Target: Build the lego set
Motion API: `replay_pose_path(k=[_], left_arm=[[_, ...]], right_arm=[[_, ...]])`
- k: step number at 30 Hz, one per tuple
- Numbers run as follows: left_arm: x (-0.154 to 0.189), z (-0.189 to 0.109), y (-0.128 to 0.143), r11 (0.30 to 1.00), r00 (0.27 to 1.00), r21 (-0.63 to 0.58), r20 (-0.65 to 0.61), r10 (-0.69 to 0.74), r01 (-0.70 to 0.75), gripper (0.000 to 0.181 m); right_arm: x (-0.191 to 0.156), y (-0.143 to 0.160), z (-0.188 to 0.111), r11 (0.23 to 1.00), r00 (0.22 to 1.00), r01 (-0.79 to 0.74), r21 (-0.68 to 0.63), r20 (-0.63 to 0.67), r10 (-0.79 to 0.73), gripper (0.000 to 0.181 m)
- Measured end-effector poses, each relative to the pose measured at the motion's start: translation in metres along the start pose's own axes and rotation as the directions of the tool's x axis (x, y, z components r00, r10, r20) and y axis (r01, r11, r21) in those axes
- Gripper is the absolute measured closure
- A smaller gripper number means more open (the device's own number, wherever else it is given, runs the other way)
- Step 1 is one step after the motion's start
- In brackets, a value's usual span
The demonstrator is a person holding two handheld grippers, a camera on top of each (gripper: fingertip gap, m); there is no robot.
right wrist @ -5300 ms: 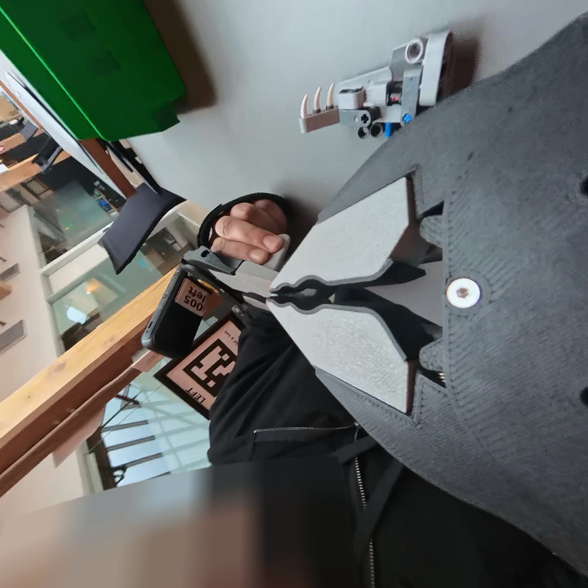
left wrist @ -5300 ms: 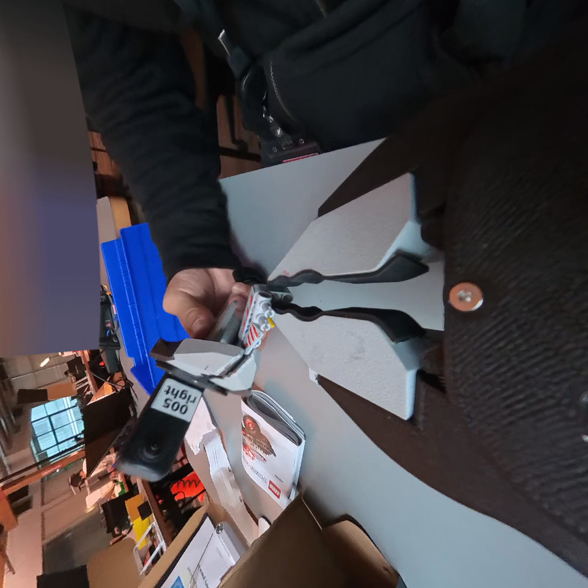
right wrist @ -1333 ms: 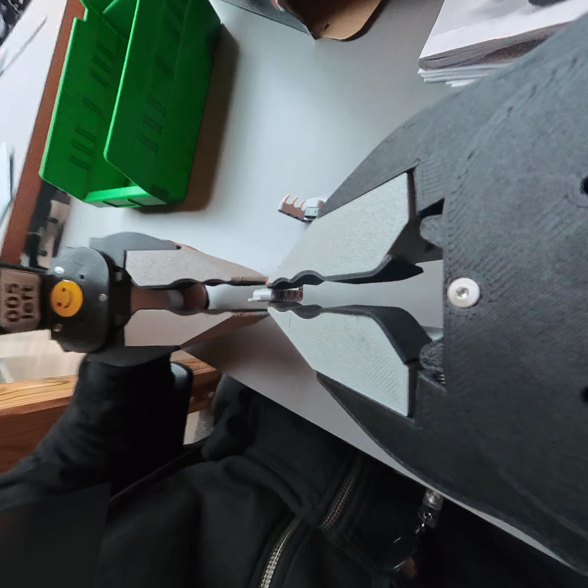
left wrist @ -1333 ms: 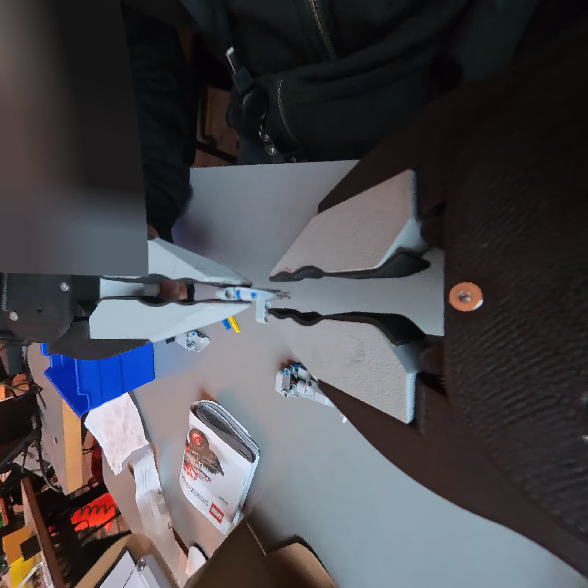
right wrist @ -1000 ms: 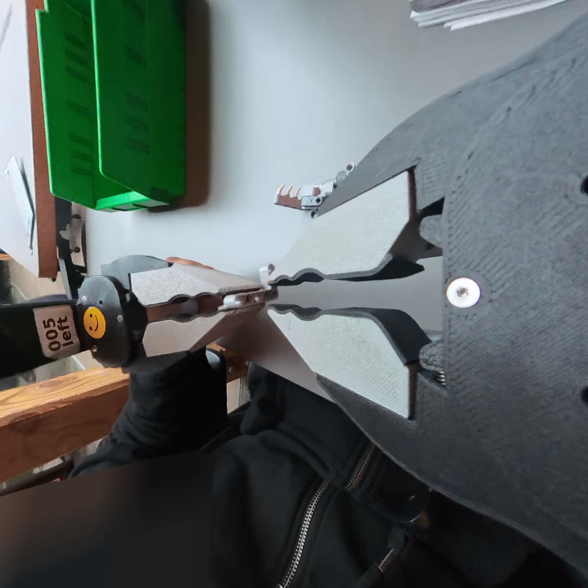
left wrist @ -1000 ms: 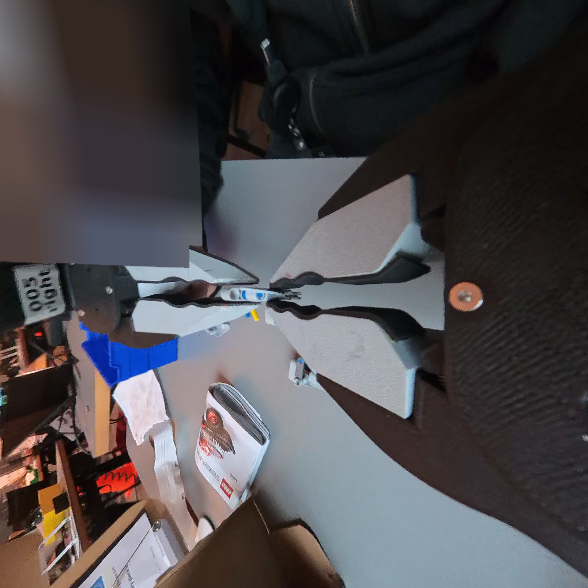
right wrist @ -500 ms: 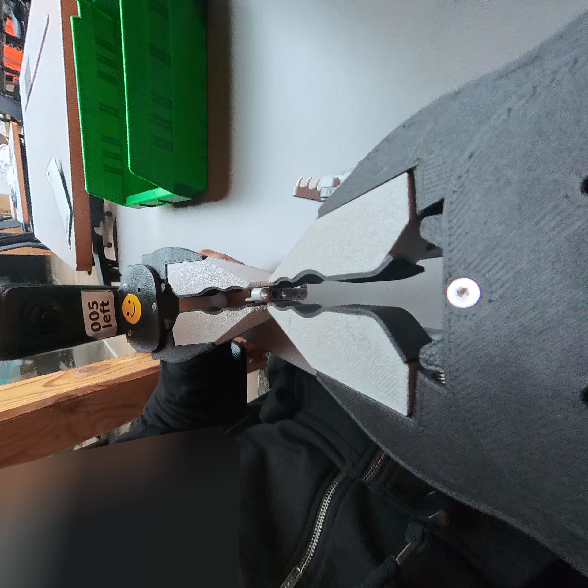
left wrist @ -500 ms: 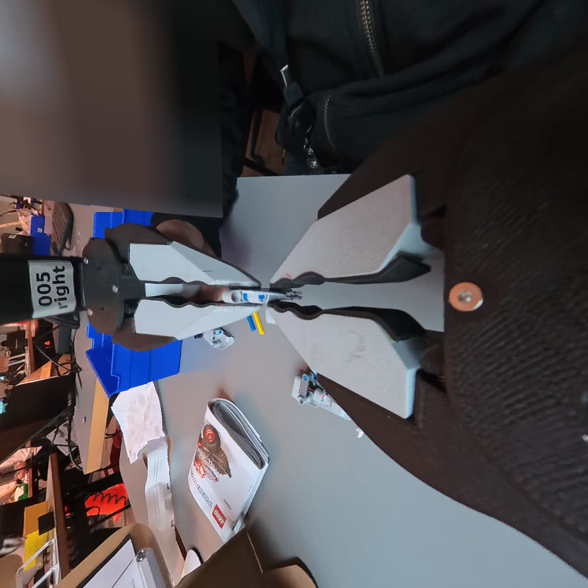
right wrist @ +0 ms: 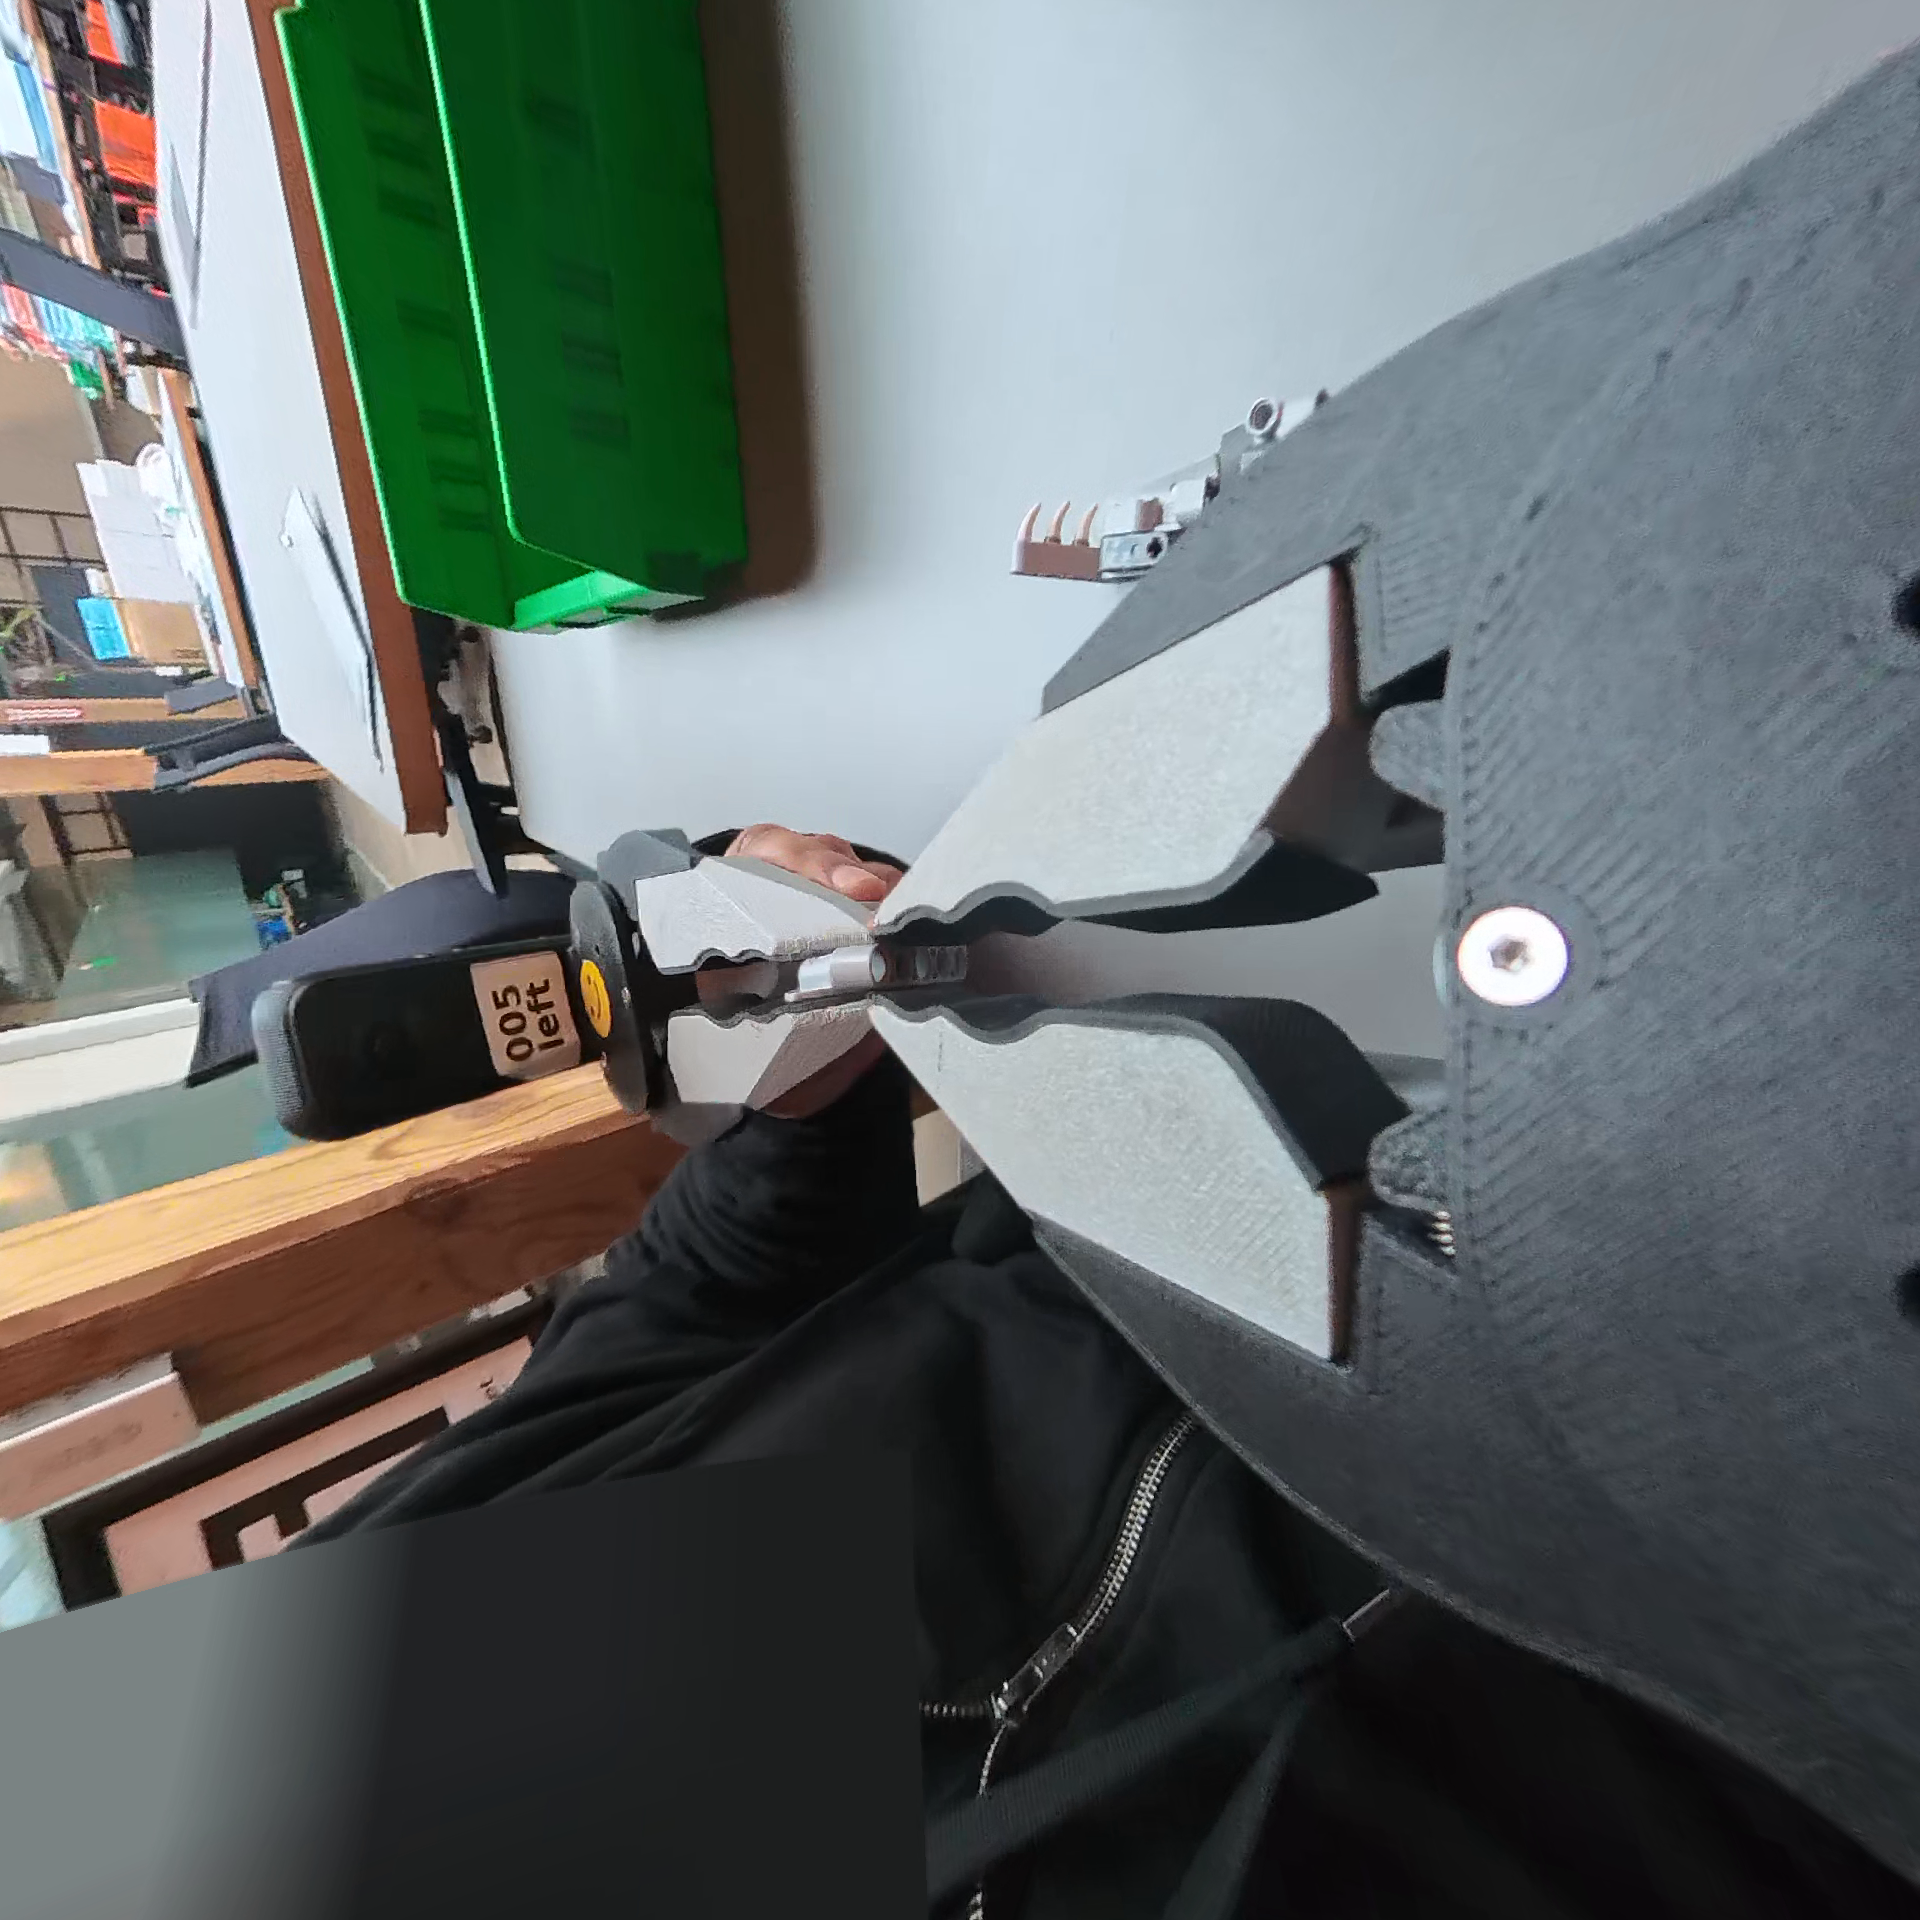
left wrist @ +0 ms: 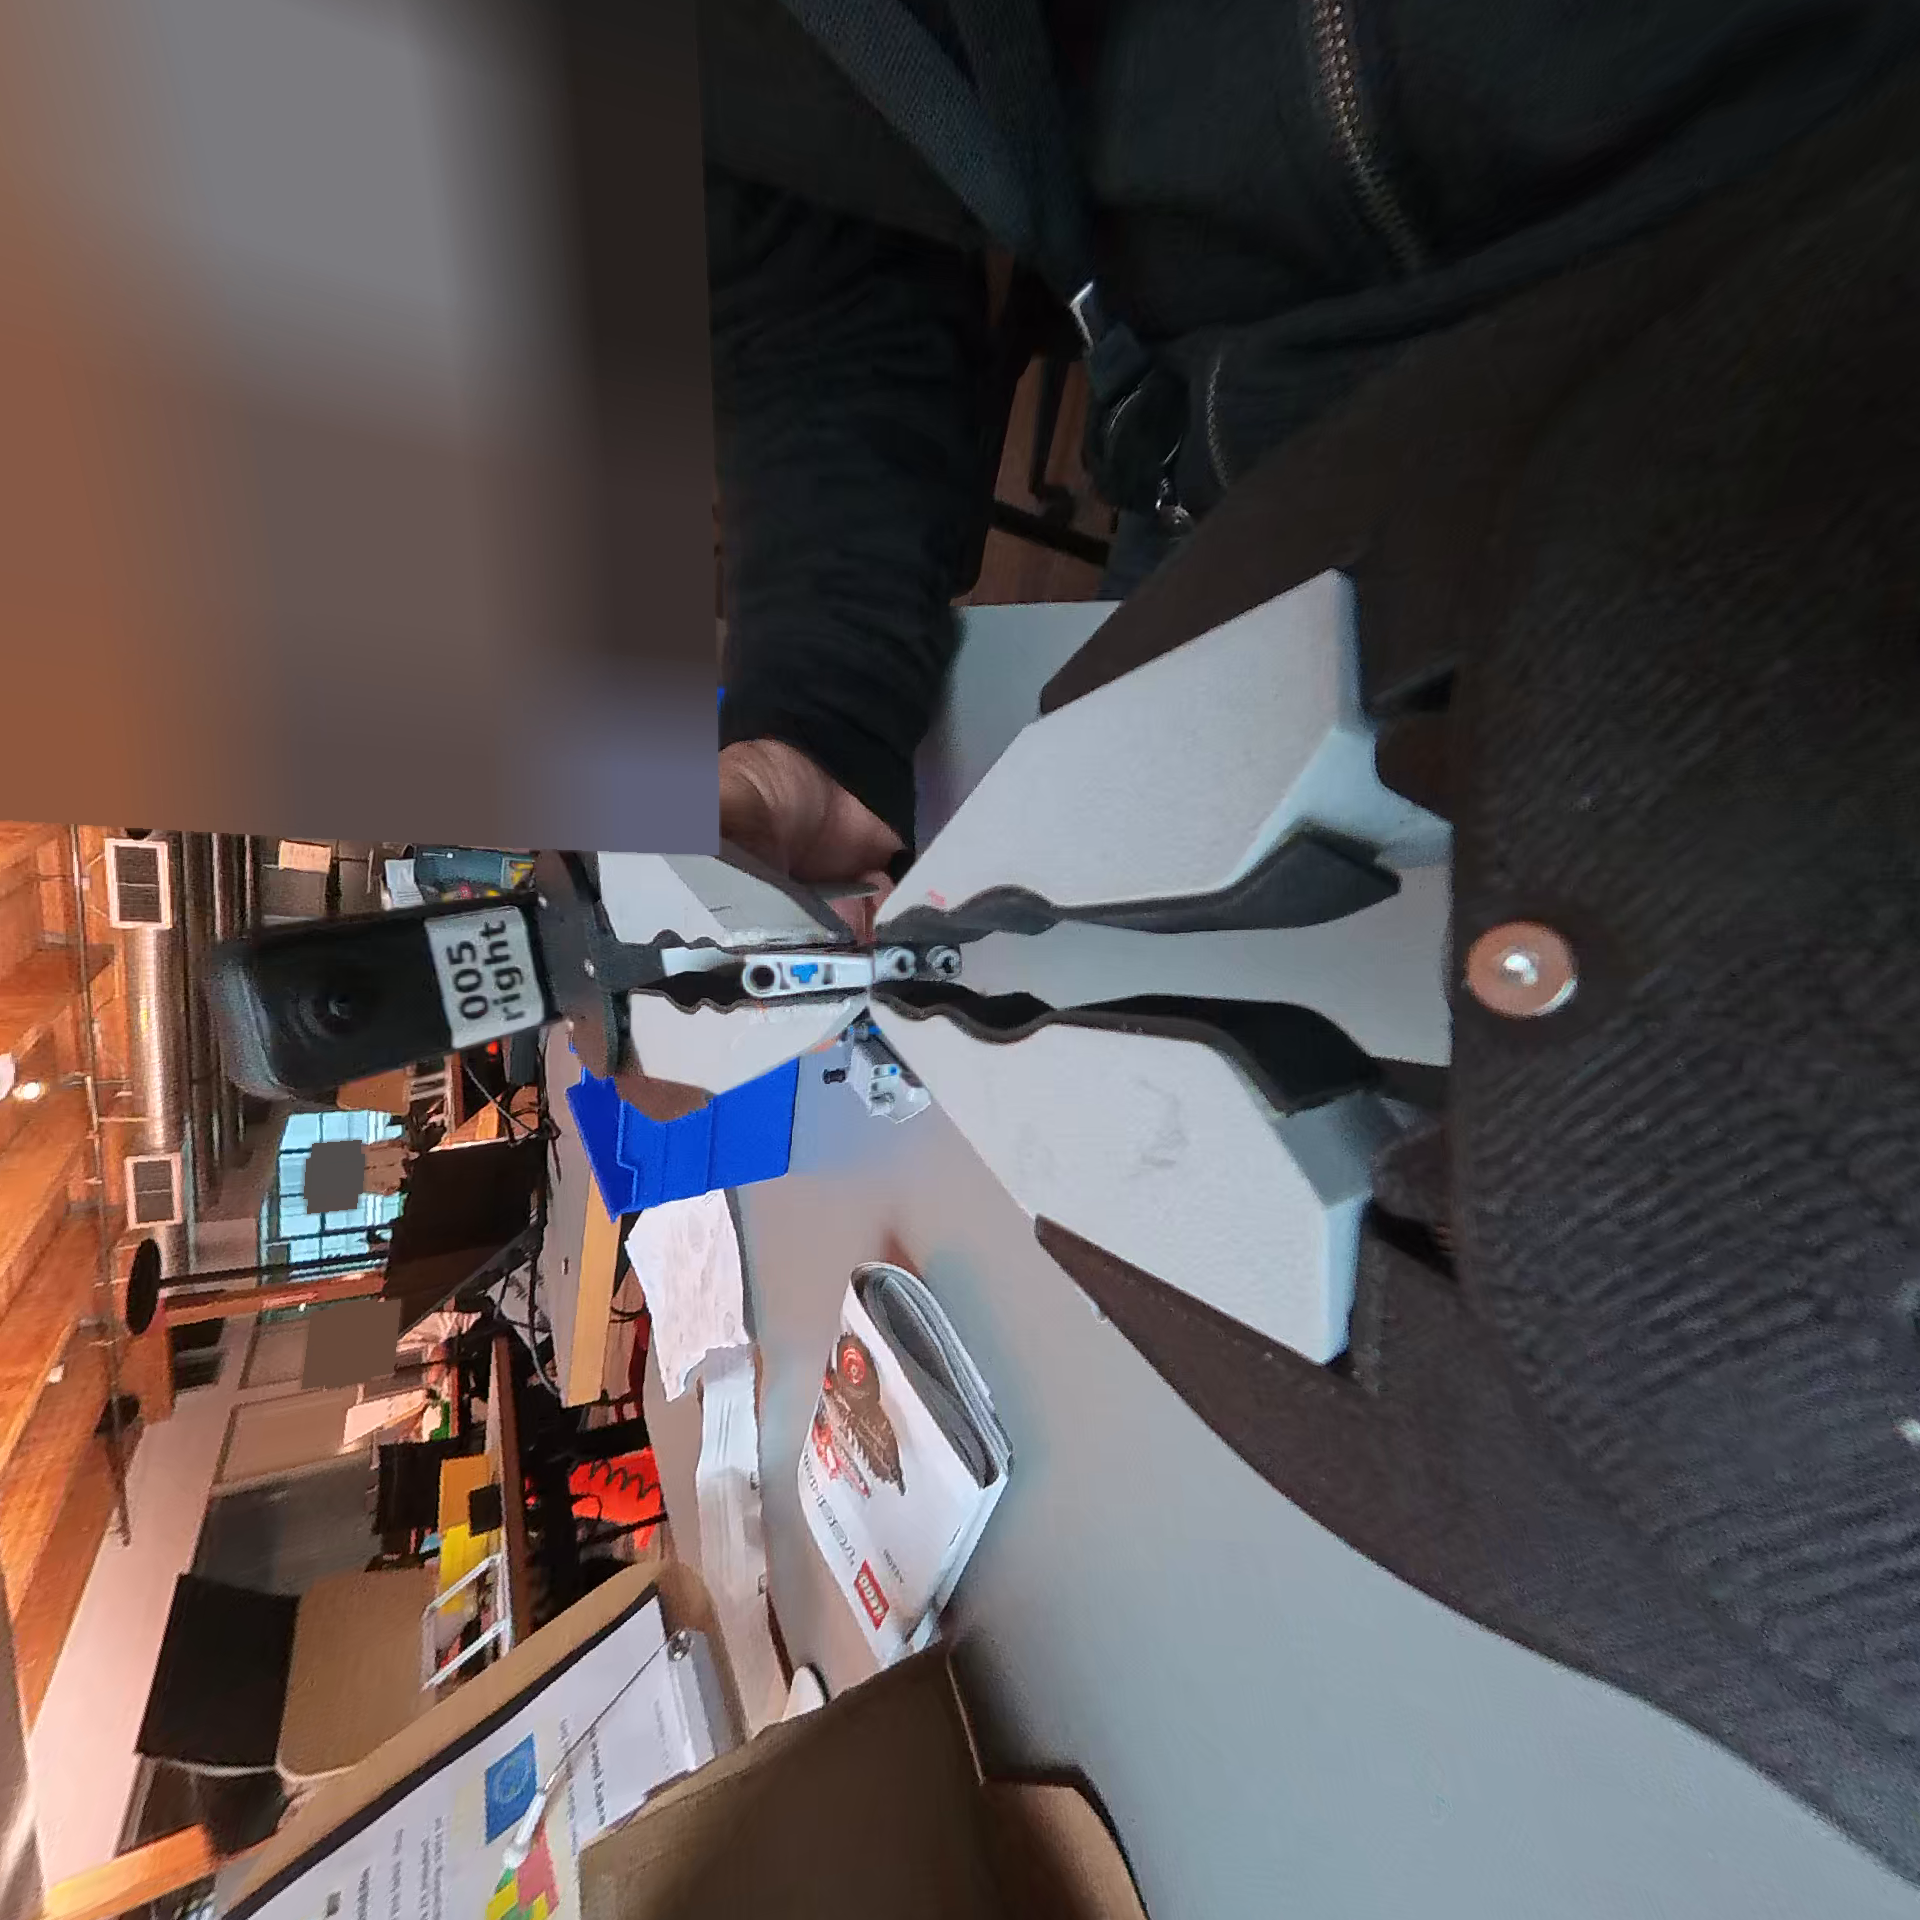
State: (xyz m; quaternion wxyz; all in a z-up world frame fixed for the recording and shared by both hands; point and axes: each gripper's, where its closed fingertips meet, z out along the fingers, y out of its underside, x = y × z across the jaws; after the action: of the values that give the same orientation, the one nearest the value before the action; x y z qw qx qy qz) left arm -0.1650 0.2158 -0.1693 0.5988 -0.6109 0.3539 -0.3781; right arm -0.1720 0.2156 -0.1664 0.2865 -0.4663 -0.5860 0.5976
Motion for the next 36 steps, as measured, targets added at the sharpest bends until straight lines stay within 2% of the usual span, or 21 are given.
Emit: replay_pose_path(k=[1,3,5,9,15,20,23,25,26,28,30,33,35,36], left_arm=[[-0.002,0.001,0.003,1.0,0.999,-0.004,-0.013,-0.029,0.029,0.176],[-0.004,0.003,0.016,0.988,0.991,-0.106,-0.063,-0.119,0.112,0.176],[-0.007,0.003,0.03,0.974,0.997,-0.221,-0.045,-0.062,0.051,0.176],[-0.003,0.001,0.029,0.958,0.996,-0.274,-0.047,0.077,-0.087,0.172],[0.003,0.002,0.03,0.952,0.992,-0.285,-0.089,0.087,-0.109,0.174],[0.002,0.0,0.027,0.934,0.976,-0.282,-0.048,0.213,-0.218,0.176],[0.003,-0.003,0.015,0.947,0.968,-0.209,0.0,0.25,-0.245,0.176],[0.003,-0.006,0.015,0.939,0.963,-0.217,-0.008,0.27,-0.265,0.176],[-0.001,-0.011,0.015,0.944,0.966,-0.211,-0.004,0.259,-0.254,0.176],[-0.012,-0.023,0.009,0.972,0.983,-0.156,0.026,0.182,-0.176,0.176],[-0.02,-0.026,0.007,0.985,0.993,-0.132,0.027,0.115,-0.111,0.176],[-0.022,-0.019,0.008,0.993,1.0,-0.115,-0.026,-0.007,0.004,0.176],[-0.033,-0.018,0.011,0.992,0.997,-0.104,0.013,-0.074,0.075,0.176],[-0.037,-0.019,0.014,0.988,0.992,-0.097,0.019,-0.122,0.124,0.176]], right_arm=[[0.003,0.003,0.0,1.0,1.0,-0.005,-0.016,-0.013,0.005,0.177],[0.007,0.015,0.001,0.995,1.0,0.0,-0.102,-0.028,-0.003,0.177],[0.011,0.025,0.004,0.986,0.998,0.014,-0.169,-0.053,-0.023,0.177],[0.008,0.03,0.004,0.961,0.987,0.125,-0.245,-0.068,-0.145,0.177],[0.004,0.038,0.006,0.923,0.969,0.21,-0.321,-0.061,-0.241,0.177],[0.004,0.034,0.007,0.926,0.964,0.222,-0.306,-0.076,-0.256,0.177],[0.001,0.022,0.006,0.95,0.963,0.226,-0.215,-0.099,-0.251,0.177],[0.007,0.019,-0.002,0.967,0.971,0.183,-0.176,-0.121,-0.206,0.177],[0.014,0.014,-0.013,0.977,0.972,0.161,-0.14,-0.149,-0.182,0.177],[0.014,-0.002,-0.032,0.992,0.984,0.122,-0.02,-0.126,-0.123,0.178],[0.016,-0.001,-0.029,0.996,0.99,0.088,-0.009,-0.113,-0.088,0.178],[0.022,0.023,-0.012,0.991,0.996,0.013,-0.133,-0.091,-0.025,0.177],[0.038,0.056,-0.009,0.947,0.98,0.005,-0.322,-0.185,-0.068,0.177],[0.04,0.067,-0.006,0.926,0.974,0.023,-0.377,-0.201,-0.106,0.177]])
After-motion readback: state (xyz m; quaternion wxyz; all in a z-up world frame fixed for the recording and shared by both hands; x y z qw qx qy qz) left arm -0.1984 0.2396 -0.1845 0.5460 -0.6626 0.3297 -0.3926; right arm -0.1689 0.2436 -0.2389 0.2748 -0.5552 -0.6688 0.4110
